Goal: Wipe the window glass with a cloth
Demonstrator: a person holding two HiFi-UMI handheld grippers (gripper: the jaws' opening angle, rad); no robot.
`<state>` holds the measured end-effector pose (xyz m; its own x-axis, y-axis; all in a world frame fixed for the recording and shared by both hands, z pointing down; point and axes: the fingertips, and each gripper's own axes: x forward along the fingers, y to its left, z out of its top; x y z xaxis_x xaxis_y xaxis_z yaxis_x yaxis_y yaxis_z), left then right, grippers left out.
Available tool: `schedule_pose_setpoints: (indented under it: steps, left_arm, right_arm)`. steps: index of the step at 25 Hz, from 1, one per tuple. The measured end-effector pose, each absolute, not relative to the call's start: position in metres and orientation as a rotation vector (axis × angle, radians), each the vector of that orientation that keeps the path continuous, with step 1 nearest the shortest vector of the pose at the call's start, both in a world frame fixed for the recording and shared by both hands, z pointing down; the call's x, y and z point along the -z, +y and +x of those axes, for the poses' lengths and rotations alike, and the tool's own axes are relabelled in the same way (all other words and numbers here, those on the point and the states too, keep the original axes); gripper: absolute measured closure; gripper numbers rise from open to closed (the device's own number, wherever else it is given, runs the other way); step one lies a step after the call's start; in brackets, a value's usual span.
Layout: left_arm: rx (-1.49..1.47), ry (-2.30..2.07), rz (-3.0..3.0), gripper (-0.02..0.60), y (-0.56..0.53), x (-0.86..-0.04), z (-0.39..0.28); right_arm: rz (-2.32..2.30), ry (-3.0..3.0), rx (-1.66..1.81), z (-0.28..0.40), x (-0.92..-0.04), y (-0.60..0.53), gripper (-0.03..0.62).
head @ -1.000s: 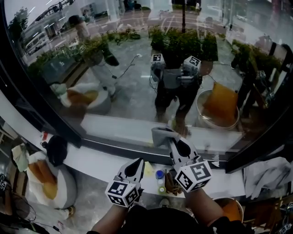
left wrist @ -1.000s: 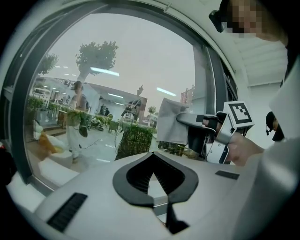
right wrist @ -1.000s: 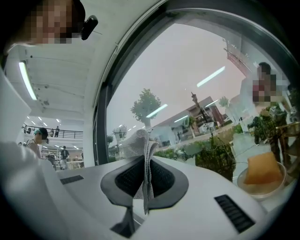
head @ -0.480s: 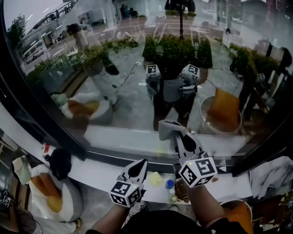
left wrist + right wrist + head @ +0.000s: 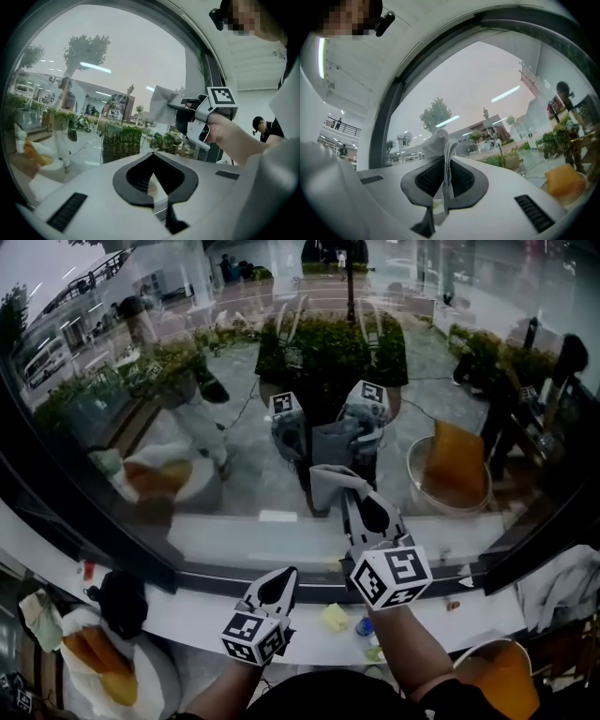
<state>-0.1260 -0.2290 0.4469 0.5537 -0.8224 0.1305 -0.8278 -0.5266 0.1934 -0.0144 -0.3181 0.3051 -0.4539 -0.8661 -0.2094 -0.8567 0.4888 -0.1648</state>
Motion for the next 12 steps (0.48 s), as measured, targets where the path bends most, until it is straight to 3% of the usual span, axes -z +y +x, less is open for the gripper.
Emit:
schedule_pose_setpoints:
  steps: [12]
  left_arm:
    - [-0.009,-1.354,2.553,0.574,-0.250,-0.463,-0.214]
  right_arm:
    - [-1.536,2.470,-0.026,-0.109,-0.313,-0.342,0.559]
